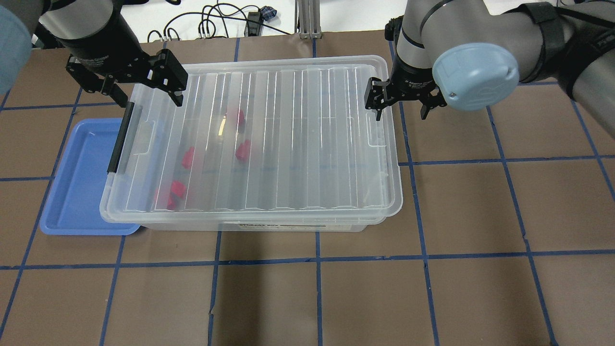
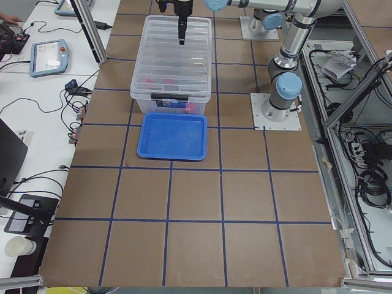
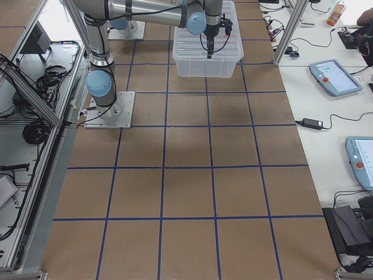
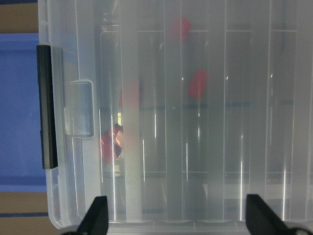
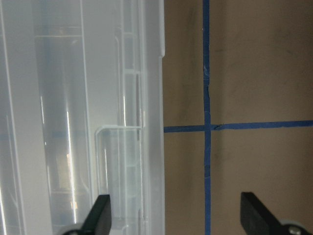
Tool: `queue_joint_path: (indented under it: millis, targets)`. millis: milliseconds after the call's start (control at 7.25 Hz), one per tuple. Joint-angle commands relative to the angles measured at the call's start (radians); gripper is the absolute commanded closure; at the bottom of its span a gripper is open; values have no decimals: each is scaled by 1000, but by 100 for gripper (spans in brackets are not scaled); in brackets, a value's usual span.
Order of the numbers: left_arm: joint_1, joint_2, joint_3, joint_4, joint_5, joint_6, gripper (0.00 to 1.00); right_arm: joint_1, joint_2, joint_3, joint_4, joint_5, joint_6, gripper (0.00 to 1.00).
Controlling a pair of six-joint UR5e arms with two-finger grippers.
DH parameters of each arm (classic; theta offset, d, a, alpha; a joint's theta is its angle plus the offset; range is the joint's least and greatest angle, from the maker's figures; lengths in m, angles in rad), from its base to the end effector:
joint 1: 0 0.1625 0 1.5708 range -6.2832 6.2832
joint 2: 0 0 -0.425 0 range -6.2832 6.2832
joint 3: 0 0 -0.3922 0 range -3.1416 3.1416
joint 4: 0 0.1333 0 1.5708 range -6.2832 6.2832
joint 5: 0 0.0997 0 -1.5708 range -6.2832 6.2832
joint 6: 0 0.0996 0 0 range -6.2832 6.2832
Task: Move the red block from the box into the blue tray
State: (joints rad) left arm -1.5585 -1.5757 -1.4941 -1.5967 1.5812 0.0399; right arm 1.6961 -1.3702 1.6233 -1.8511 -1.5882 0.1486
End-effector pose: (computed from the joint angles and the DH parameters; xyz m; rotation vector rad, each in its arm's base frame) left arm -0.1261 -0.4990 0.5207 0.0428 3.1289 -0.0714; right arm 0.2014 -0.5459 0.3839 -0.0368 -3.1275 0.0459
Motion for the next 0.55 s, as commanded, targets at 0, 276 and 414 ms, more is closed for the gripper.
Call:
queue_joint_path:
  millis: [0,276,414]
  targets:
    - [0,-1,0,0,0,0,0,2,17,65,-138,-12,-15,7]
    - [0,-1,0,1,0,0,0,-13,22,75,-138,-48,-65,7]
    - [0,-1,0,0,0,0,0,-16,20,76,-137,-103,-78,8]
